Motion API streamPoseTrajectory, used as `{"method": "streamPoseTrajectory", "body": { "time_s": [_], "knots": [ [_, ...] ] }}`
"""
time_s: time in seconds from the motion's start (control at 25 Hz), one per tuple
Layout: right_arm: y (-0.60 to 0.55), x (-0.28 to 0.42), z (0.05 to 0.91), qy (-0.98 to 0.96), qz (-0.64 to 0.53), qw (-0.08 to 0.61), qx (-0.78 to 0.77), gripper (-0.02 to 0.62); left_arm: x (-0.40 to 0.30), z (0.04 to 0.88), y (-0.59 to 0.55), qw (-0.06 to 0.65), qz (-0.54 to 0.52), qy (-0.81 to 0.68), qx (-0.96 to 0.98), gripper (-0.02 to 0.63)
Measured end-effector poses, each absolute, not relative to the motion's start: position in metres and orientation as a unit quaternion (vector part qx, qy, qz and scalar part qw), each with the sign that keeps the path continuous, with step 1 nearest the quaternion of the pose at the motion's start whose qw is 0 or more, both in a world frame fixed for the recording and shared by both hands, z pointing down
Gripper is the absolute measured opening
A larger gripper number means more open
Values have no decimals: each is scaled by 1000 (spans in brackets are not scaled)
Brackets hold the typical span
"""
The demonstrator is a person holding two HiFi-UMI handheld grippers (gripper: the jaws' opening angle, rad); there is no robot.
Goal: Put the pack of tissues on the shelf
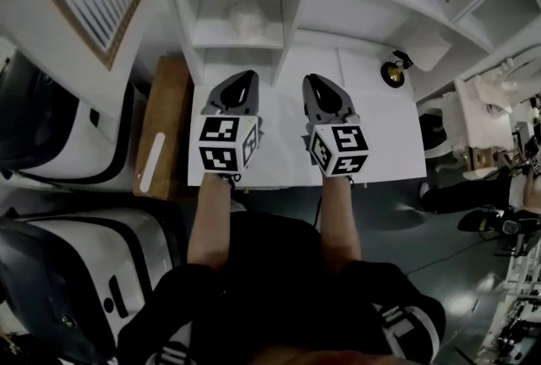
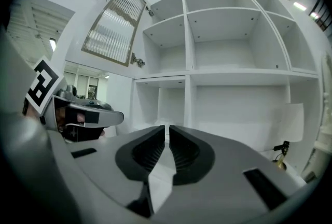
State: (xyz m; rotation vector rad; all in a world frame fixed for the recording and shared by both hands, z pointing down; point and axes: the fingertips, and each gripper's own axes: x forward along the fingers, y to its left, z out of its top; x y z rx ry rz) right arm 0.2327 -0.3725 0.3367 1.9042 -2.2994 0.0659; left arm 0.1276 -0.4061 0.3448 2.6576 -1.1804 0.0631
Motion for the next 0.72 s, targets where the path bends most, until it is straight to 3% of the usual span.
{"method": "streamPoseTrajectory", "body": {
  "time_s": [0.72],
  "knots": [
    [-262, 292, 355, -770, 34, 61, 635, 18, 204, 366, -304, 106, 34, -376, 920, 11]
  ]
}}
